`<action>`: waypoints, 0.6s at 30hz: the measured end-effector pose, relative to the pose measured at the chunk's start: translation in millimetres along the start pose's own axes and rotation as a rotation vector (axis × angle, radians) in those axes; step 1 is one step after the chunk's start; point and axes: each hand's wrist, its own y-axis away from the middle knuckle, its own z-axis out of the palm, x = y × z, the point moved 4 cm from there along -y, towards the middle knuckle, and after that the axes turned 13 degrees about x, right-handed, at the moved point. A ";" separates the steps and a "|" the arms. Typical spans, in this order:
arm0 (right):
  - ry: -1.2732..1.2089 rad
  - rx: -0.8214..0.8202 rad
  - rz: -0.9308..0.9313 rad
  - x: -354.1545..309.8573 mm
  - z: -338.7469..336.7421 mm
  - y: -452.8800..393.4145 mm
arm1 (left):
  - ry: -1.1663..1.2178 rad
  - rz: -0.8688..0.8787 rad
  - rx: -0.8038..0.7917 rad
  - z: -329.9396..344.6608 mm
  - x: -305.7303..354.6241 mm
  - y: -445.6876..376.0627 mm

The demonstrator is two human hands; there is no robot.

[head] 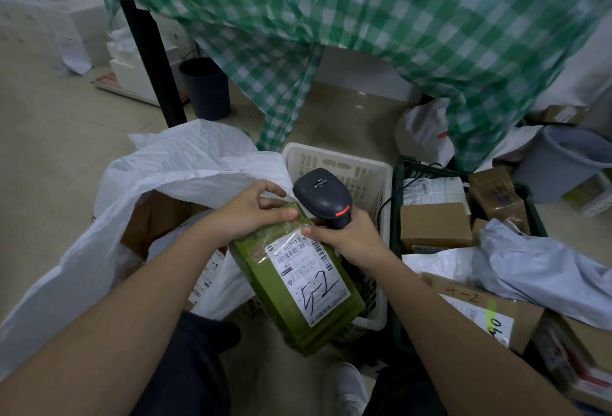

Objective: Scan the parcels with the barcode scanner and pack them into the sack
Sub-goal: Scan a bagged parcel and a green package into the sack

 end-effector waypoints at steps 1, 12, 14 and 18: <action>0.010 -0.003 -0.003 2.1 0.9 0.5 | -0.034 -0.006 -0.035 0.0 -2.1 1.1; 0.037 0.047 0.068 7.6 2.8 -2.1 | -0.281 0.064 -0.013 -6.4 -6.8 5.0; 0.022 0.090 0.095 5.7 -3.1 -3.7 | -0.331 0.094 0.147 -10.8 -6.8 5.6; -0.046 0.221 0.119 1.8 -19.1 -8.3 | -0.266 0.048 0.234 -12.3 -12.0 7.8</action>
